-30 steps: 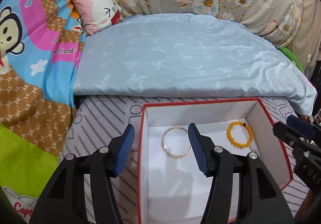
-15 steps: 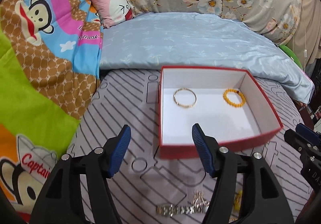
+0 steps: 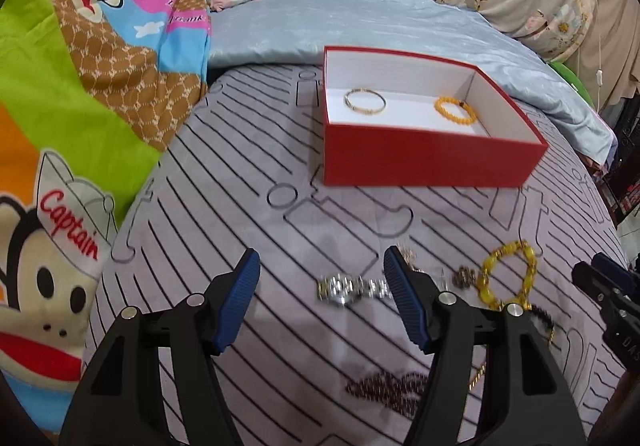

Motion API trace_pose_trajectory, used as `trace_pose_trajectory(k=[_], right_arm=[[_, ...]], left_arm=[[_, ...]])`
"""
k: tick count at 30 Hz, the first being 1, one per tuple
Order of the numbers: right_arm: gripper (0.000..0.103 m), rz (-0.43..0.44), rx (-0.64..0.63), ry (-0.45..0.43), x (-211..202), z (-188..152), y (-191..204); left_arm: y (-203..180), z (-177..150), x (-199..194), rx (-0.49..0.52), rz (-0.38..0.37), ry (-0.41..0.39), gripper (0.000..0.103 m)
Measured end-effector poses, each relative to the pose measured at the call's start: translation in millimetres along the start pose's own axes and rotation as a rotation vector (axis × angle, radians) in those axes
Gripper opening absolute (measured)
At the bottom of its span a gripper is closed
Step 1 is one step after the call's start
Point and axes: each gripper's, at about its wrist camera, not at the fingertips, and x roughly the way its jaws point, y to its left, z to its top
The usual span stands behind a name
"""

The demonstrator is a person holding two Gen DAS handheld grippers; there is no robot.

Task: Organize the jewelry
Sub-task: 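Withdraw both tools from the box back toward the remaining jewelry, then grasp dark red bead bracelet with left tool while right tool grasps dark bead bracelet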

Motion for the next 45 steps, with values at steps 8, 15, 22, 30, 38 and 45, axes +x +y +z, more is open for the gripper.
trace_pose_trajectory(k=[8,15,22,30,38,45], right_arm=[[0.041,0.016,-0.018,0.054,12,-25,6],[0.040,0.015,-0.025,0.068,22,-29,7],[0.019,-0.003,-0.054,0.082,25,-35,7],[0.007,-0.020,-0.075,0.082,17,-46,9],[0.007,-0.015,-0.062,0.089,13,-51,8],[0.007,-0.010,-0.059,0.090,13,-51,6]], left_arm=[[2,-26,-1,-0.003,0.003,0.041,0.062],[3,-36,-5,-0.021,-0.017,0.069,0.062],[-3,-45,-7,-0.037,-0.062,0.108,0.062],[-6,-53,-2,-0.063,-0.083,0.150,0.062],[-9,-54,2,-0.095,-0.075,0.160,0.062],[-16,-62,-2,-0.020,-0.024,0.164,0.062]])
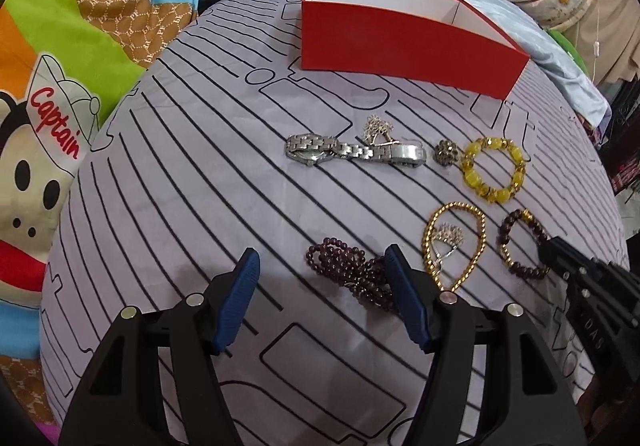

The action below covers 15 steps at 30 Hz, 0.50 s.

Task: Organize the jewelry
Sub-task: 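Grasp dark red bead bracelet with left tool while right tool grasps dark bead bracelet, then carry both bead bracelets into the red box and open both tools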

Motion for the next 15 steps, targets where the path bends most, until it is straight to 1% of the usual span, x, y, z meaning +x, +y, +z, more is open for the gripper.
trace_pose_trajectory(k=[3,4,9,10,11,13,15], right_arm=[[0.007,-0.001,0.000,0.002,-0.1,0.3,-0.6],[0.007,0.000,0.001,0.003,0.0,0.4,-0.7],[0.007,0.009,0.002,0.009,-0.7,0.3,0.5],[0.007,0.012,0.001,0.009,-0.8,0.3,1.3],[0.007,0.014,0.001,0.010,-0.7,0.5,2.1],[0.007,0.019,-0.002,0.012,-0.7,0.8,4.2],[0.007,0.025,-0.005,0.014,-0.9,0.9,5.9]], left_arm=[[1.5,-1.5,-2.1,-0.001,0.004,0.004,0.060],[2.4,-1.3,-2.7,-0.001,0.001,0.006,0.058],[8.8,-1.7,-5.6,-0.006,-0.036,0.006,0.037],[9.4,-1.7,-6.1,-0.005,-0.048,0.007,0.031],[9.5,-1.8,-6.3,-0.006,-0.063,0.010,0.022],[8.6,-1.9,-6.2,-0.005,-0.090,0.015,0.013],[7.9,-2.0,-6.1,-0.002,-0.114,0.017,0.011]])
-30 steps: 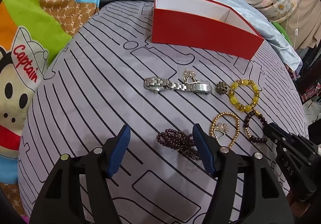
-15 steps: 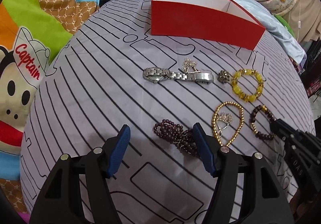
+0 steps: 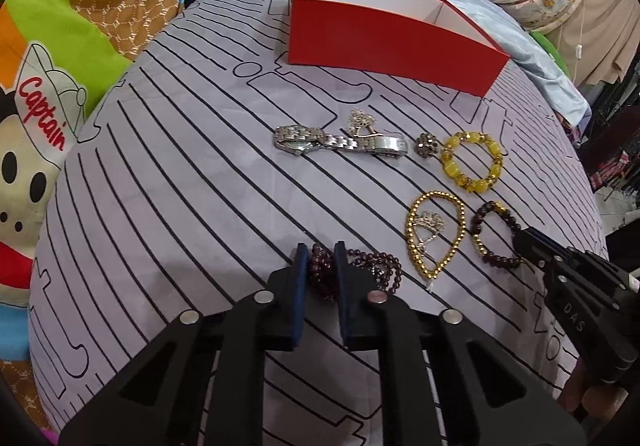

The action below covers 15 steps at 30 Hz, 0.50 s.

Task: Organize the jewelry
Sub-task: 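Carry both bead bracelets into the red box and open both tools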

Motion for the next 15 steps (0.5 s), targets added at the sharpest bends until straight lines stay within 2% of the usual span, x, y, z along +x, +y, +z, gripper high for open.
trace_pose_trajectory(k=[7,15], right_arm=[[0.007,0.024,0.017,-0.007,-4,1,0],[0.007,0.036,0.019,-0.047,-18,9,2]], left_arm=[[-6,1,-5,0.011,-0.048,-0.009,0.006],[-10,6,-17,0.028,-0.079,-0.038,0.006]])
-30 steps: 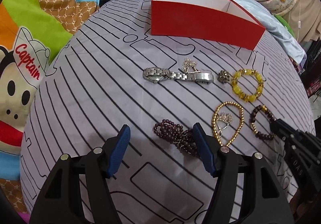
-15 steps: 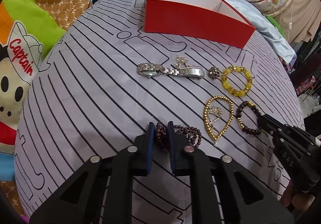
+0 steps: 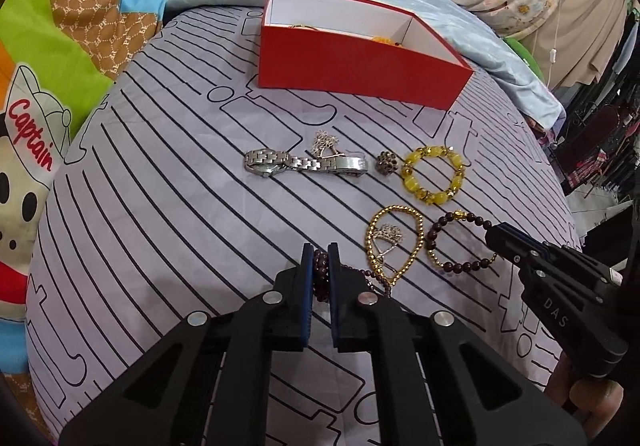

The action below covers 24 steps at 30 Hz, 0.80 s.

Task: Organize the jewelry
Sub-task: 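Carry both bead bracelets into the red box and open both tools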

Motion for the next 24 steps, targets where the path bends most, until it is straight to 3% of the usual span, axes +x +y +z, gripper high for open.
trace_pose_trajectory(k=[12,24], right_arm=[[0.007,0.032,0.022,-0.122,-40,28,-2],[0.007,0.041,-0.009,-0.253,-64,87,-6]], left_arm=[[-7,20,-25,0.013,-0.024,-0.070,0.006],[-6,84,-51,0.054,0.002,-0.220,0.006]])
